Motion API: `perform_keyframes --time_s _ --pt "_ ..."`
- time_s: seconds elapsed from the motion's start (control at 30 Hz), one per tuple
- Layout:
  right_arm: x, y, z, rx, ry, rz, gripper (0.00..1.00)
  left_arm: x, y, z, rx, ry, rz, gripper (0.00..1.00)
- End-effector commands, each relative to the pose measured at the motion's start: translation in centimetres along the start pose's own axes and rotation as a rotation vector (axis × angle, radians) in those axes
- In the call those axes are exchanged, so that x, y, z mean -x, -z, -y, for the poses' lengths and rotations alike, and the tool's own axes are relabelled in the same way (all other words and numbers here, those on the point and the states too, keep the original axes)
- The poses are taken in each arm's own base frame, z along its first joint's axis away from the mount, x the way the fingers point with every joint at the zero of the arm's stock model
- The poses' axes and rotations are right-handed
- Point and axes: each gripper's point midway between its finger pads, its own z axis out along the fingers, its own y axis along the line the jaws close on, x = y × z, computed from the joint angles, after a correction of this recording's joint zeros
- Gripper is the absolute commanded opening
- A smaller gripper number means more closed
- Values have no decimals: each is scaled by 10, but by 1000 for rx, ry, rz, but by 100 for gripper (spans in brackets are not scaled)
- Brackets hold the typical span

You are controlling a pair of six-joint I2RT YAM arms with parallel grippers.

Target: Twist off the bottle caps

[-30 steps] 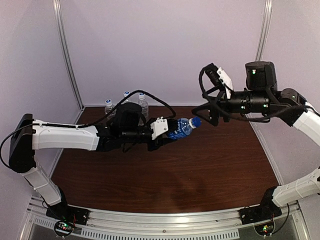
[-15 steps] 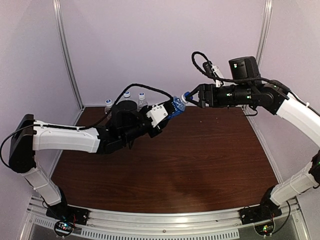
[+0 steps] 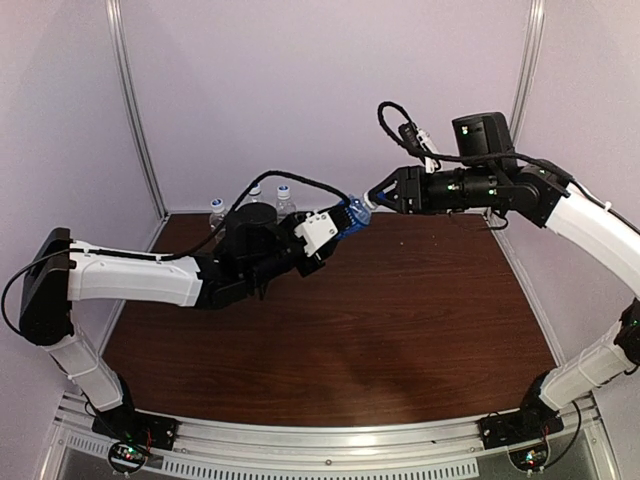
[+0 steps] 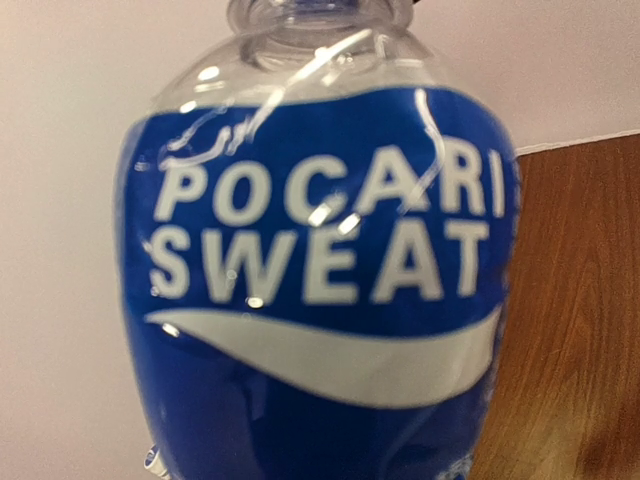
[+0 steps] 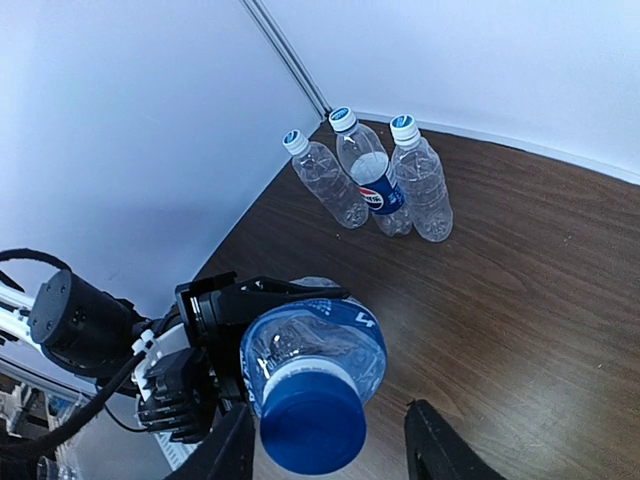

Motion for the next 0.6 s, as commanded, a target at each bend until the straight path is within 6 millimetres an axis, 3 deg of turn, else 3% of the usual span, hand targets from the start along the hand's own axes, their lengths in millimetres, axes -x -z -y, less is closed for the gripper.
perform_keyframes --time_s 0.0,0.27,0.37,0.47,0.57 --pt "13 0 -6 38 0 32 47 10 -2 -6 28 0 34 38" --pt "8 -8 -4 65 1 4 26 11 -2 -5 21 -1 37 38" --pt "3 -10 -7 91 31 -23 11 10 -2 -3 11 2 38 38" --pt "-7 -3 -22 182 214 -66 1 13 1 4 -29 16 55 37" --pt "-35 14 -34 255 481 -147 0 19 10 26 -175 0 89 36"
